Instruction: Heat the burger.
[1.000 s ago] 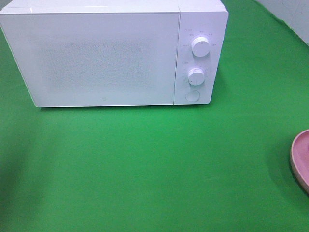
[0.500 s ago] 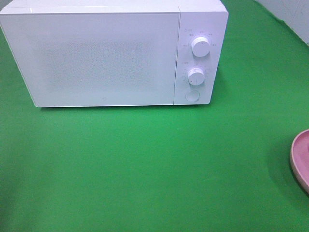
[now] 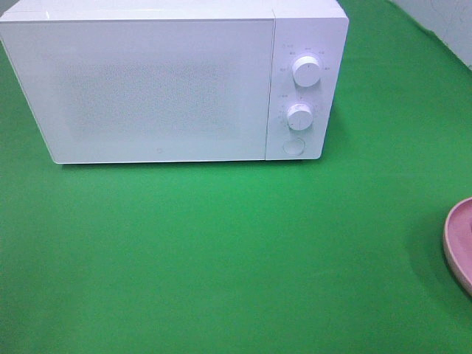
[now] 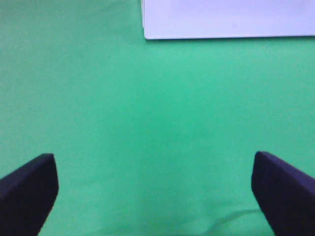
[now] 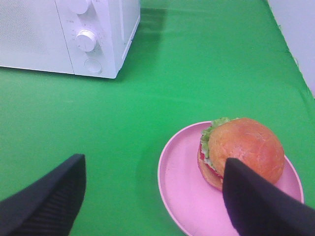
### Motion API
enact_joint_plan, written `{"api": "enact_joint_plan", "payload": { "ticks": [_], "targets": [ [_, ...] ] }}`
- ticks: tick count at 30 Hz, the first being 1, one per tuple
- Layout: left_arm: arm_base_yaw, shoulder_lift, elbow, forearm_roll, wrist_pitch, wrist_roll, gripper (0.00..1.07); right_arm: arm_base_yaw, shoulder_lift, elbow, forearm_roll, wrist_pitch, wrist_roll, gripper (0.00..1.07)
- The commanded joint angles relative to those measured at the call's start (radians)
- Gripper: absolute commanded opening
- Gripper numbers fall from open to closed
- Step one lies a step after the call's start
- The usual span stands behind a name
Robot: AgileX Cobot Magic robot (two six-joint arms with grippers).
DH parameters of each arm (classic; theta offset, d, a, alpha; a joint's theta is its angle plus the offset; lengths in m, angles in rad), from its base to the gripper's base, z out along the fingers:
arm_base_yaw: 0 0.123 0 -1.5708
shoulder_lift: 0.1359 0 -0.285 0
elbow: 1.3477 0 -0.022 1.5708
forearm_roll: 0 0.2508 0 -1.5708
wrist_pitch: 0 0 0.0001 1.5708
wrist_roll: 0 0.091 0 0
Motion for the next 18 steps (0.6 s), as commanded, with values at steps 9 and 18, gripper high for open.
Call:
{"api": "enact_joint_plan", "payload": {
  "ticks": [9, 18],
  "targets": [
    [0.001, -0.184, -0.002, -0.05, -0.008, -0.001, 1.0, -0.007, -0.026, 0.001, 0.003, -0.012, -0.005, 0.74],
    [0.001, -0.194, 0.0, -0.04, -0.011, -0.004, 1.0, -0.007, -0.024, 0.001, 0.003, -0.012, -0.006, 0.74]
  ]
}}
